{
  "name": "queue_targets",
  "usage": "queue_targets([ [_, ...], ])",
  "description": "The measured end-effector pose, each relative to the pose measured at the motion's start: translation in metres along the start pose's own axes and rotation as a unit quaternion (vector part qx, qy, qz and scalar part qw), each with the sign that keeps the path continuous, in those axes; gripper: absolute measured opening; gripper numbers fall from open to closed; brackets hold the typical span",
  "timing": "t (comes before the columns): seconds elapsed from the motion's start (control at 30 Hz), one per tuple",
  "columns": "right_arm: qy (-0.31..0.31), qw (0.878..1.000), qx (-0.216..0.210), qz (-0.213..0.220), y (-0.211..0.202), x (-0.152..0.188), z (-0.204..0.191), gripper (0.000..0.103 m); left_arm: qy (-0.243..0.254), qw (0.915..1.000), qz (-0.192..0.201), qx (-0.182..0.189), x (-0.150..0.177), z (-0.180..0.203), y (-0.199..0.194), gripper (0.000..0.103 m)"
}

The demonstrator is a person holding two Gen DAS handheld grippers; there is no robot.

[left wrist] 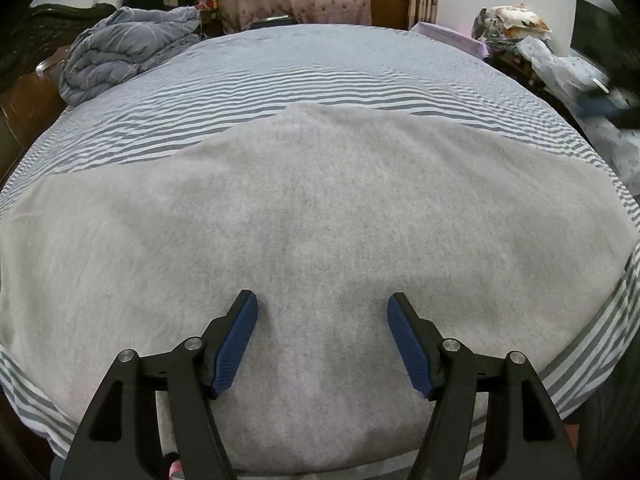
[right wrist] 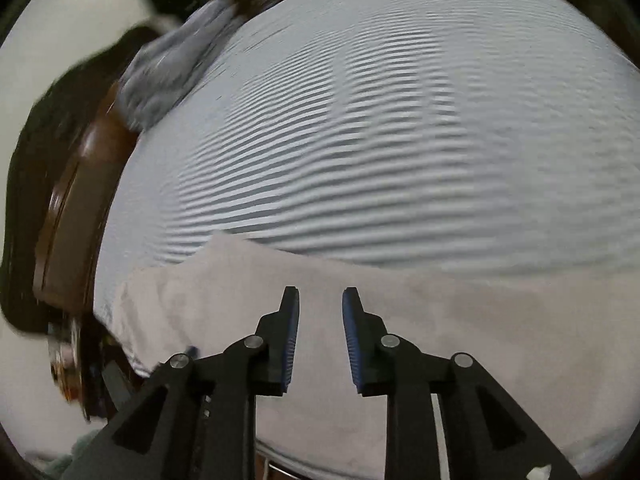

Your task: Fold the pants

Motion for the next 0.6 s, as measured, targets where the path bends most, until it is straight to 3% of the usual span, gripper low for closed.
queue_targets([
  [0.17,0.103,0.993,0.020,0.046,-0.056,0.052,0.111,0.023,-0.010,0.9998,-0.015,-0.011,-0.005,0.000,-0.006,0.068],
  [0.3,0.177,0.982,0.006,0.070,-0.077,0.093,0.182,0.024,-0.014,0.9997,-0.014,-0.014,-0.011,0.004,-0.018,0.068],
  [0.4,0.214,0.973,-0.019,0.080,-0.071,0.113,0.211,0.026,-0.013,0.9997,-0.018,-0.007,-0.017,0.013,-0.024,0.068],
  [0.6,0.246,0.963,-0.074,0.082,-0.034,0.130,0.231,0.026,0.016,0.9995,-0.027,-0.004,-0.027,0.048,-0.026,0.068],
])
Point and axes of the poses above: each gripper's, at about its wrist camera, not at the fingertips, and y roughly the way its jaws point, z to its right, x to its underside, the point moved 6 cm from there along y, roughly the way its jaws point, and after that the axes turned 12 degrees about -z, right-handed, at the moved point
